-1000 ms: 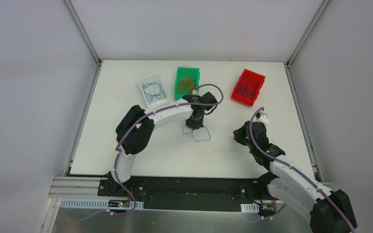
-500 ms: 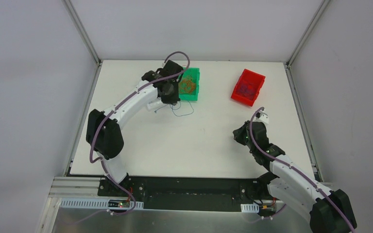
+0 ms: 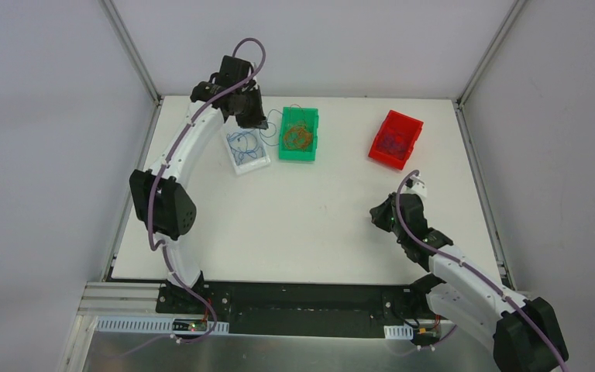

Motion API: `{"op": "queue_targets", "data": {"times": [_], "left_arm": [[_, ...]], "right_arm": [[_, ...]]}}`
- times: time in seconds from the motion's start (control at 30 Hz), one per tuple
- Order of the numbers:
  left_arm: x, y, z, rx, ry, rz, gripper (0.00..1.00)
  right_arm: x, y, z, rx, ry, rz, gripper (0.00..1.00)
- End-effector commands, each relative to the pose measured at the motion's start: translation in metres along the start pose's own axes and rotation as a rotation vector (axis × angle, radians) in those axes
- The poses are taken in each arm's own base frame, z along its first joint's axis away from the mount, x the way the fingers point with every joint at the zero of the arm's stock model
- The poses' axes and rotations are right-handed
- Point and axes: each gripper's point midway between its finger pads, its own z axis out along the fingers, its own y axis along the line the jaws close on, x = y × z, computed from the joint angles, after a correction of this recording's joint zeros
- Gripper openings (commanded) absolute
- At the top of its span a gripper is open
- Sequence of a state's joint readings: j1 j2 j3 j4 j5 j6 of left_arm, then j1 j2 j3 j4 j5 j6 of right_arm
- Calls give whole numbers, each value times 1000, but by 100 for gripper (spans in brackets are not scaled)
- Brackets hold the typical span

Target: Untangle the cables

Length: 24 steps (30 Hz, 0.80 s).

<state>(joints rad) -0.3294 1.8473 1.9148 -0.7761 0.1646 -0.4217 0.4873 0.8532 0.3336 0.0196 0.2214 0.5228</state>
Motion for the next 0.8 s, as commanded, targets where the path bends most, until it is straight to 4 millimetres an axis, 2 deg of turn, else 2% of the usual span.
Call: {"op": "queue_targets", "data": {"times": [0.0,0.17,0.33,0.47,0.6,0.7,0.77], "left_arm": [[1,22,25,18,71,-22,0],[-3,48,61,84,85,-74,0],[-3,83,71,68,62,-173,0],[11,124,78,-96,37,-213,0],[23,156,86,-238,37,-225,0],[23,178,86,-367,3,-248,0],[17,185,89,-432,-22,-224,0]], "right_arm": [[-12,11,2,-32,-33,18,0],[-11,12,5,-29,-24,15,0],[-10,11,7,-18,-20,13,0],[-9,12,9,-21,-12,11,0],[-6,14,13,-22,3,9,0],[-6,14,14,-20,8,6,0],[-6,14,14,-16,7,7,0]]}}
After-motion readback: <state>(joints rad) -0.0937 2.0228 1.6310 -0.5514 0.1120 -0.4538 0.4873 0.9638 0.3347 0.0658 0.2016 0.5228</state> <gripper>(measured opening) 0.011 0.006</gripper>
